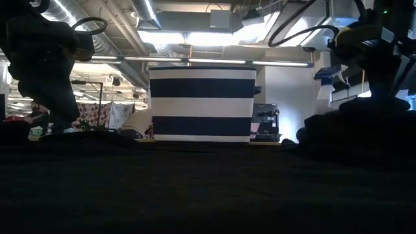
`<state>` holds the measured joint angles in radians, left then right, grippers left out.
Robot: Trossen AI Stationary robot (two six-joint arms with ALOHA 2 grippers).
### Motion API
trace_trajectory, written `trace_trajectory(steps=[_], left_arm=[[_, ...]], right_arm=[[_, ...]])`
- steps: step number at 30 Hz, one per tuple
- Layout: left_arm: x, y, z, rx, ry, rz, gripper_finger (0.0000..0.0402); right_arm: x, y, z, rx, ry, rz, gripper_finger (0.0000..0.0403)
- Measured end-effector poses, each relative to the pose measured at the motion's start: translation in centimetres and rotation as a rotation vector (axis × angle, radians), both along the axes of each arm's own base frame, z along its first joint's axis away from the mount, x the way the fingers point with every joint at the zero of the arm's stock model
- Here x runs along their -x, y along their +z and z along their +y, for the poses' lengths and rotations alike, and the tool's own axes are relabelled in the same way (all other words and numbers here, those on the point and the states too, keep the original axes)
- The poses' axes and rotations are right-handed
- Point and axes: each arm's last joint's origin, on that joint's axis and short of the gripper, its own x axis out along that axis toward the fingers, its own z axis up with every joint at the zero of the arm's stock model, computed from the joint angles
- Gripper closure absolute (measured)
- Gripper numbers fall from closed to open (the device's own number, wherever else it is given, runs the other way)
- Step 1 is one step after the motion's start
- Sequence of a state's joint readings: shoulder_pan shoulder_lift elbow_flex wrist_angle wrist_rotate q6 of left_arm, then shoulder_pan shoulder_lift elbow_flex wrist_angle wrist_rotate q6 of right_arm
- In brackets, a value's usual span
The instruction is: Fold Laundry from Bin
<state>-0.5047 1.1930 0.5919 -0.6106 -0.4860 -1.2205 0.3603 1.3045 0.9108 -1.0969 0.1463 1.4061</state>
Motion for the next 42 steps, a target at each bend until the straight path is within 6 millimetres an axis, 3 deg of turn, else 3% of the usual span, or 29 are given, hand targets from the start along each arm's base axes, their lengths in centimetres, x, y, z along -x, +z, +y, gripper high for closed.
trace_trajectory(steps=[7,15,23,31,37,42], left_arm=[[0.0,0.0,0.0,0.001,-0.001,0.002,0.0276],[0.0,0.0,0.2,-0.009,-0.026,0.018,0.0276],[0.6,1.5,0.5,0.025,-0.062,-0.049,0.0272],[1.2,3.7,1.5,0.068,-0.094,-0.172,0.0234],[0.7,6.2,1.4,0.068,-0.248,-0.385,0.023],[0.0,7.7,1.1,-0.034,-0.372,-0.525,0.023]], right_arm=[[0.0,0.0,0.0,0.003,0.0,0.006,0.036],[0.5,0.1,-0.2,0.032,-0.001,0.058,0.0256],[0.2,4.7,-0.3,0.091,0.083,0.022,0.0175],[-0.9,9.9,-0.3,0.204,0.211,-0.153,0.0166],[-1.9,10.6,0.0,0.229,0.293,-0.26,0.0166],[-2.9,10.7,0.4,0.228,0.37,-0.325,0.0166]])
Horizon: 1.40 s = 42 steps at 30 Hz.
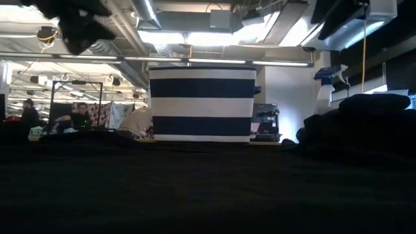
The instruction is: Fold Laundry from Bin
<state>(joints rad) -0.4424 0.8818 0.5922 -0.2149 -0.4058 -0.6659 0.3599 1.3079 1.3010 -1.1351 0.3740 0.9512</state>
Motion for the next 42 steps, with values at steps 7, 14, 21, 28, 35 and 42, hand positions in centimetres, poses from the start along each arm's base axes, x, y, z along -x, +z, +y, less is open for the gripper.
trace_trajectory(steps=[7,14,21,28,35,42], left_arm=[[-0.3,0.8,0.2,-0.143,0.066,-0.09,0.023],[-0.5,0.8,0.9,-0.195,0.104,-0.084,0.0229],[-1.0,0.3,1.2,-0.17,0.057,-0.048,0.0203],[-1.8,-0.4,0.1,-0.159,-0.115,-0.017,0.0179],[-2.6,-2.5,-1.3,-0.194,-0.138,0.086,0.0184],[-3.5,-4.4,-2.0,-0.125,-0.097,0.169,0.0185]], right_arm=[[-0.5,0.3,0.1,0.014,0.025,-0.06,0.0166],[-1.1,-0.1,0.4,0.005,0.042,-0.113,0.0158],[-2.0,-1.0,0.8,-0.027,0.09,-0.185,0.012],[-3.6,-1.2,1.6,-0.096,0.184,-0.371,0.0116],[-4.9,-3.9,2.3,-0.138,0.24,-0.382,0.0116],[-7.1,-7.7,3.3,-0.157,0.274,-0.272,0.0116]])
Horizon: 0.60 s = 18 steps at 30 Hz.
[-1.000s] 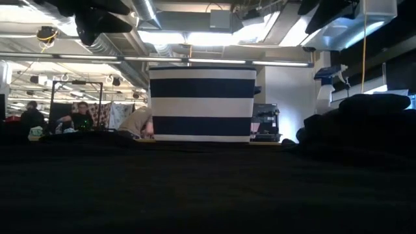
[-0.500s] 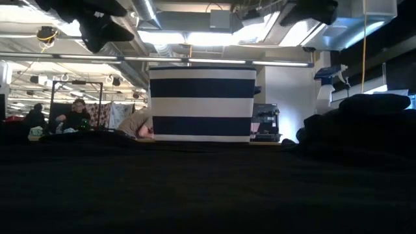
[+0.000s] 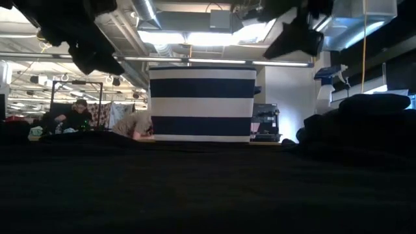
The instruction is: Fold Laundry from Bin
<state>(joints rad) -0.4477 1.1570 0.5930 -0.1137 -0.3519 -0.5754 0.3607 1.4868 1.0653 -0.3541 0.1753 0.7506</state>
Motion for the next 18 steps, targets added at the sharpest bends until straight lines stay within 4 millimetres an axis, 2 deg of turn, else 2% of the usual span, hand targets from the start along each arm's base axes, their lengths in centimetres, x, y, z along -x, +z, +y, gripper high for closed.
trace_trajectory(steps=[9,14,18], left_arm=[[-0.4,-0.8,-0.2,0.006,0.013,0.033,0.0185],[-0.5,-0.8,-0.3,0.023,-0.003,0.027,0.0185],[-0.5,-0.7,-0.3,0.029,-0.005,0.021,0.0185]], right_arm=[[-2.7,-3.0,1.3,-0.076,0.07,-0.016,0.0116],[-3.2,-4.0,1.6,-0.095,0.095,0.013,0.0116],[-3.1,-4.0,1.6,-0.107,0.107,0.017,0.0116]])
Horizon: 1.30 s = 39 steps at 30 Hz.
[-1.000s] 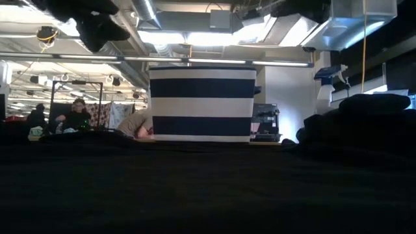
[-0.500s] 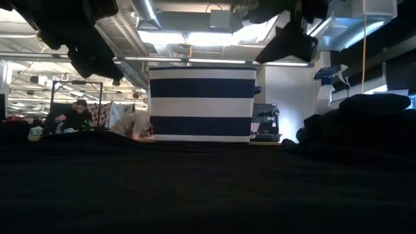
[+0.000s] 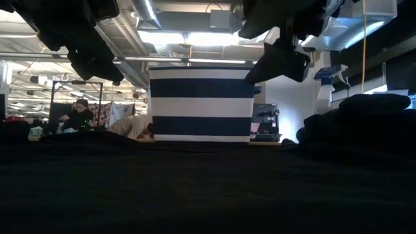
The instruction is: Fold Laundry from Bin
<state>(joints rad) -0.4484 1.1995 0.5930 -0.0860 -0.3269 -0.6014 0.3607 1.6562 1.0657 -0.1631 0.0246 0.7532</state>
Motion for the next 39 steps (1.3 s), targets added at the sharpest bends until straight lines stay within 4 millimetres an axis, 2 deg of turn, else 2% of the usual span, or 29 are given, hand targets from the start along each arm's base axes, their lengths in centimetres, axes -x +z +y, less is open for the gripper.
trace_trajectory(steps=[19,39], left_arm=[[0.22,0.2,-0.87,0.011,-0.038,-0.024,0.0185],[0.22,0.2,-0.87,0.01,-0.038,-0.025,0.0185]], right_arm=[[-0.28,0.37,0.18,-0.03,0.013,-0.043,0.0116],[-0.29,0.38,0.16,-0.032,0.01,-0.043,0.0116]])
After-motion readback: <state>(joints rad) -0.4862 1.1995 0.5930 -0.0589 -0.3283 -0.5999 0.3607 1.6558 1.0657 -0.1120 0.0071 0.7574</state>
